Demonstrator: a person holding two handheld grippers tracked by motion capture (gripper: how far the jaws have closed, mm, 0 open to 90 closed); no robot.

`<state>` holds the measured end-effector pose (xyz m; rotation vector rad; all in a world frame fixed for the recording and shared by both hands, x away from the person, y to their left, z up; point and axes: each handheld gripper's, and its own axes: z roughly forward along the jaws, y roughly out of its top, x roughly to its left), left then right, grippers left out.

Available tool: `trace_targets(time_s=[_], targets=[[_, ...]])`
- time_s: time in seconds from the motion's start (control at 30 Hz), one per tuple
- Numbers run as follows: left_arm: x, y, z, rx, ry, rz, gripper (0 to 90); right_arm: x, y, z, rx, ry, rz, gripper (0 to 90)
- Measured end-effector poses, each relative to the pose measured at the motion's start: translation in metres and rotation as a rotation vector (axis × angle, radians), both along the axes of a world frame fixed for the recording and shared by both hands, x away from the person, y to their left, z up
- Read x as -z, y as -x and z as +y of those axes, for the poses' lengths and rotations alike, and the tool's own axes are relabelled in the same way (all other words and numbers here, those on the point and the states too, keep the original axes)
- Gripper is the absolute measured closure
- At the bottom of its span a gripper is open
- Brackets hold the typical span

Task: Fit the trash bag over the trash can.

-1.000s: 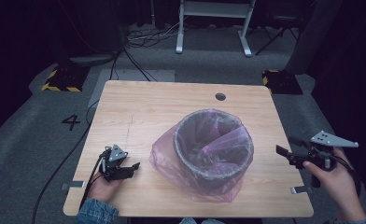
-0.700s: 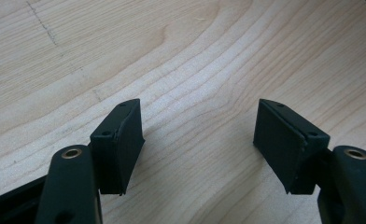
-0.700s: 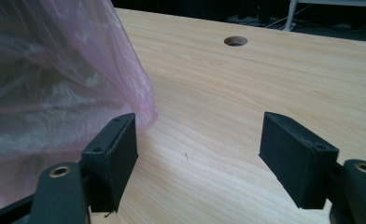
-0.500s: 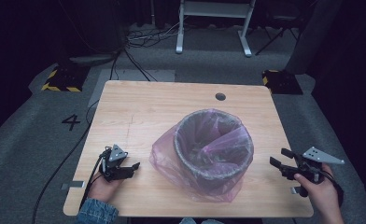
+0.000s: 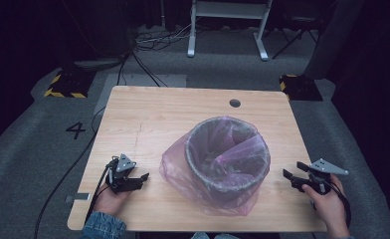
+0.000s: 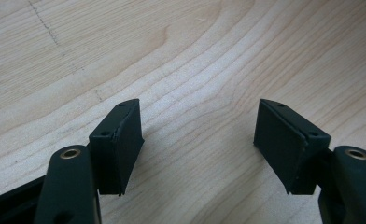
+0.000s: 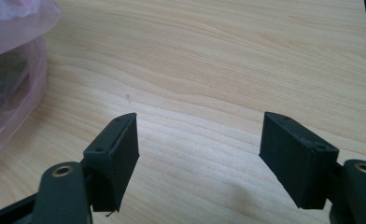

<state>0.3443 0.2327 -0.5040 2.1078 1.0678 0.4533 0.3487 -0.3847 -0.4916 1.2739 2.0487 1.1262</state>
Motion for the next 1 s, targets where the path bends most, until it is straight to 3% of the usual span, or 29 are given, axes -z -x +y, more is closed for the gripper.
trace_targets(time_s=[0.1,0.33,0.47,0.53,0.67,0.77,0.9,1.0], targets=[[0.0,0.0,0.0,0.0,0.0,0.0,32.3,0.006,-0.005,0.002,0.02,-0.017,0.006,28.6],[0.0,0.0,0.0,-0.001,-0.001,0.0,32.2,0.01,-0.018,0.007,0.032,0.03,0.132,26.8],[0.0,0.0,0.0,-0.001,-0.001,-0.001,32.2,0.011,-0.023,0.011,0.063,0.084,0.127,25.0],[0.0,0.0,0.0,-0.001,-0.001,0.0,32.2,0.011,-0.027,0.012,0.078,0.098,0.136,16.4],[0.0,0.0,0.0,-0.001,-0.001,0.0,32.2,0.012,-0.032,0.012,0.078,0.102,0.144,11.7],[0.0,0.0,0.0,-0.001,-0.002,-0.002,32.1,0.013,-0.036,0.012,0.118,0.113,0.176,0.2],[0.0,0.0,0.0,0.0,-0.005,-0.004,31.9,0.013,-0.038,0.012,0.112,0.111,0.177,0.2],[0.0,0.0,0.0,-0.001,-0.005,-0.003,31.7,0.013,-0.046,0.013,0.066,0.112,0.168,0.1]])
